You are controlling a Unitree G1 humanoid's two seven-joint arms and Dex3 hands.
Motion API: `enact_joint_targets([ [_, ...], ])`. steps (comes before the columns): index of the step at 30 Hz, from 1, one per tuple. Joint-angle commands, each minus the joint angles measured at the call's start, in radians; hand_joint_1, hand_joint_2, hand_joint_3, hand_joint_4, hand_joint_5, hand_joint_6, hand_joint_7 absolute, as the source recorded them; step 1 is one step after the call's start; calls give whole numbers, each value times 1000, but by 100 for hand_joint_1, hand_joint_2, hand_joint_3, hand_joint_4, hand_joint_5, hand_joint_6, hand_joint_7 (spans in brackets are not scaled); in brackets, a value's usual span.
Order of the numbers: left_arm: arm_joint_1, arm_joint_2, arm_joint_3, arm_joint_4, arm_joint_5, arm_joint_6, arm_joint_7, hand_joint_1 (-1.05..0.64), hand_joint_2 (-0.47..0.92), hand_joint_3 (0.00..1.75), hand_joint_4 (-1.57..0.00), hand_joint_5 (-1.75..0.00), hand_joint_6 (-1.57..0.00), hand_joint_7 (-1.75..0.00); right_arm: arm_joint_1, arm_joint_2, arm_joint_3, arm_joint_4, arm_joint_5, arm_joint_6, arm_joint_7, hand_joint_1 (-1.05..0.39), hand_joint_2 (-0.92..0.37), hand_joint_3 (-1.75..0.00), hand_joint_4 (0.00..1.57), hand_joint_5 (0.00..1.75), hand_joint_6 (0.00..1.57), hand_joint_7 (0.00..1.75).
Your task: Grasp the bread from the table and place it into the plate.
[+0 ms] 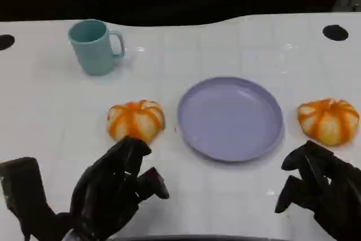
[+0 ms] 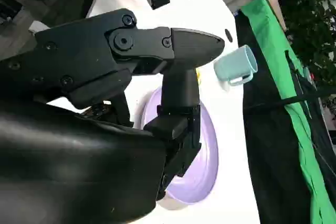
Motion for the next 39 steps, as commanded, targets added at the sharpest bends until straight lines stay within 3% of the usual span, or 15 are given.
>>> enact_joint_targets([
  [1,0,8,5,-15,0,2,12,-55,92,45,-84,-175,-62,-175,-2,-9,-5,-11,5,1,-4,-43,-92,-42,64,175,50,160],
  [23,-11,5,23,-6,-12,4,15,-56,92,42,-84,-175,-61,-175,-6,-4,-5,-1,8,-10,3,-46,-92,-39,64,175,49,161],
  [27,-16,37,1,-2,50,-67,-31,-57,92,46,-76,-175,-49,-171,-4,-3,1,-4,-1,-17,0,-45,-92,-40,63,175,49,160],
  [30,-25,55,-15,11,110,-151,-59,-60,92,36,-60,-175,-44,-149,-4,-4,2,-4,-2,-16,0,-45,-92,-39,63,175,49,161],
  [35,-41,128,-92,55,370,-429,-72,-54,92,28,-45,-126,-44,-72,0,-1,3,-2,1,-25,3,-45,-92,-39,63,175,49,160],
  [39,-66,207,-145,88,596,-609,-36,-58,92,16,-28,-101,-43,-38,-1,0,4,1,6,-27,7,-45,-92,-39,62,175,49,160],
])
